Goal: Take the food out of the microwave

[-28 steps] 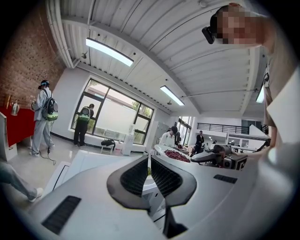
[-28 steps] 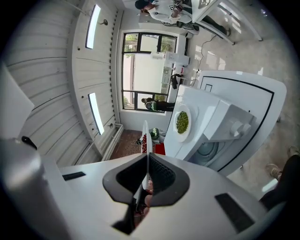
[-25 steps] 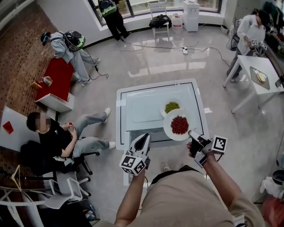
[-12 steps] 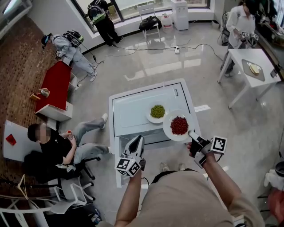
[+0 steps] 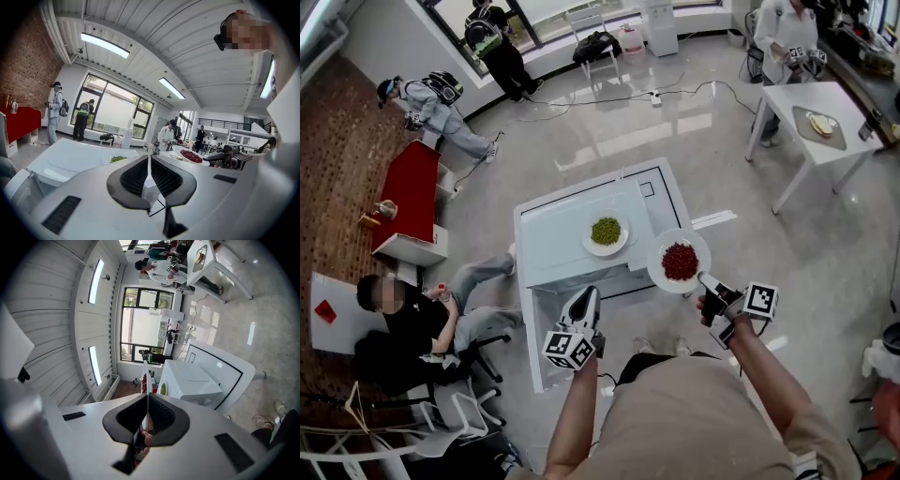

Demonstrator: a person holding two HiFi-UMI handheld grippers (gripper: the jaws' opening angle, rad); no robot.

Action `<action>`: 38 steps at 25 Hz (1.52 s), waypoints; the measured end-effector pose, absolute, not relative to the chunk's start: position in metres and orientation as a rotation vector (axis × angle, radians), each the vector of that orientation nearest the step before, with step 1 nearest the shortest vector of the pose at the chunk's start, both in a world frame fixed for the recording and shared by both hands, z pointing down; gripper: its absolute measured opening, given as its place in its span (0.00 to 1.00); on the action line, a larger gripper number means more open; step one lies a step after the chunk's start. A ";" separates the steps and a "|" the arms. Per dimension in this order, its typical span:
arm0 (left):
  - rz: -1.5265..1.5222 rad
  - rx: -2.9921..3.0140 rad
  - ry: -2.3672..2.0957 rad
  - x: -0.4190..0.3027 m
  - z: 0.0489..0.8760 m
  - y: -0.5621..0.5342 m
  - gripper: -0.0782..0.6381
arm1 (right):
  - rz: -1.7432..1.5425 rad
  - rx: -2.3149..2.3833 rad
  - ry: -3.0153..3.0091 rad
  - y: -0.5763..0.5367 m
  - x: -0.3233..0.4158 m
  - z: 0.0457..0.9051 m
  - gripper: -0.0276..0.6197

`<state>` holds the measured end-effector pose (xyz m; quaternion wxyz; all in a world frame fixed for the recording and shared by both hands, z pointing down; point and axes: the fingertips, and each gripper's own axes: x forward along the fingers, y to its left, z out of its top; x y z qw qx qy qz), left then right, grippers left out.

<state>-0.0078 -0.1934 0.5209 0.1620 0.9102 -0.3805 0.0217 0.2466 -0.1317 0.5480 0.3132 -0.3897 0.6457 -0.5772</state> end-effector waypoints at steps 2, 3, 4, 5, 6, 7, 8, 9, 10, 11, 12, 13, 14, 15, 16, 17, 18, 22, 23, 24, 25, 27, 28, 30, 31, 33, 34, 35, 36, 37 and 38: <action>0.069 2.598 -1.086 0.000 0.525 -0.187 0.12 | -1.531 -1.040 1.689 -0.122 0.256 0.554 0.07; 0.071 2.598 -1.087 0.003 0.527 -0.185 0.12 | -1.535 -1.050 1.686 -0.118 0.261 0.557 0.07; 0.072 2.597 -1.088 0.007 0.529 -0.183 0.12 | -1.538 -1.060 1.685 -0.114 0.266 0.561 0.07; 0.075 2.595 -1.088 0.010 0.531 -0.181 0.12 | -1.539 -1.069 1.686 -0.110 0.270 0.564 0.07; 0.081 2.593 -1.088 0.013 0.535 -0.179 0.12 | -1.538 -1.077 1.688 -0.107 0.275 0.568 0.07; 0.088 2.591 -1.086 0.015 0.539 -0.176 0.12 | -1.535 -1.084 1.691 -0.104 0.279 0.572 0.07; 0.096 2.590 -1.083 0.018 0.543 -0.173 0.12 | -1.530 -1.091 1.694 -0.101 0.282 0.575 0.07; 0.102 2.588 -1.080 0.020 0.547 -0.170 0.12 | -1.525 -1.097 1.698 -0.098 0.285 0.579 0.07; 0.105 2.586 -1.077 0.021 0.550 -0.167 0.12 | -1.522 -1.105 1.701 -0.095 0.288 0.583 0.07; 0.106 2.582 -1.075 0.022 0.554 -0.164 0.12 | -1.522 -1.113 1.702 -0.091 0.291 0.588 0.07; 0.107 2.577 -1.074 0.023 0.558 -0.161 0.12 | -1.527 -1.122 1.698 -0.086 0.293 0.593 0.07; 0.110 2.572 -1.074 0.023 0.562 -0.159 0.12 | -1.538 -1.131 1.687 -0.082 0.295 0.598 0.07; 0.113 2.567 -1.074 0.024 0.565 -0.157 0.12 | -1.554 -1.140 1.670 -0.076 0.296 0.604 0.07; 0.119 2.563 -1.073 0.024 0.569 -0.155 0.12 | -1.569 -1.148 1.654 -0.071 0.298 0.610 0.07; 0.127 2.558 -1.070 0.025 0.573 -0.153 0.12 | -1.579 -1.156 1.642 -0.067 0.299 0.616 0.07; 0.135 2.554 -1.066 0.026 0.578 -0.151 0.12 | -1.593 -1.161 1.624 -0.062 0.300 0.624 0.07; 0.144 2.549 -1.060 0.026 0.583 -0.148 0.12 | -1.607 -1.164 1.601 -0.057 0.301 0.632 0.07; 0.185 2.529 -1.052 0.025 0.602 -0.137 0.12 | -1.607 -1.188 1.606 -0.043 0.301 0.654 0.07; 0.195 2.525 -1.050 0.026 0.607 -0.135 0.12 | -1.608 -1.189 1.607 -0.041 0.300 0.658 0.07; 0.203 2.521 -1.045 0.026 0.612 -0.134 0.12 | -1.613 -1.182 1.596 -0.038 0.298 0.662 0.07; 0.210 2.515 -1.039 0.026 0.617 -0.133 0.12 | -1.622 -1.173 1.577 -0.037 0.296 0.666 0.07; 0.225 2.501 -1.030 0.027 0.629 -0.131 0.12 | -1.650 -1.159 1.529 -0.033 0.291 0.676 0.07; 0.235 2.497 -1.029 0.027 0.633 -0.130 0.12 | -1.665 -1.154 1.506 -0.032 0.289 0.680 0.07; 0.253 2.494 -1.033 0.027 0.639 -0.128 0.12 | -1.675 -1.153 1.491 -0.029 0.286 0.685 0.07; 0.258 2.493 -1.034 0.027 0.641 -0.128 0.12 | -1.671 -1.153 1.495 -0.029 0.286 0.686 0.07; 0.265 2.488 -1.033 0.027 0.644 -0.126 0.12 | -1.667 -1.153 1.503 -0.028 0.284 0.688 0.07; 0.269 2.486 -1.031 0.026 0.645 -0.124 0.12 | -1.669 -1.153 1.505 -0.027 0.284 0.690 0.07; 0.275 2.484 -1.029 0.026 0.646 -0.123 0.12 | -1.669 -1.155 1.507 -0.027 0.283 0.691 0.07; 0.282 2.483 -1.025 0.027 0.647 -0.122 0.12 | -1.667 -1.159 1.512 -0.026 0.282 0.690 0.07; 0.287 2.482 -1.021 0.028 0.647 -0.120 0.12 | -1.661 -1.165 1.525 -0.026 0.282 0.688 0.07; 0.291 2.481 -1.018 0.029 0.648 -0.119 0.12 | -1.652 -1.173 1.546 -0.026 0.282 0.686 0.07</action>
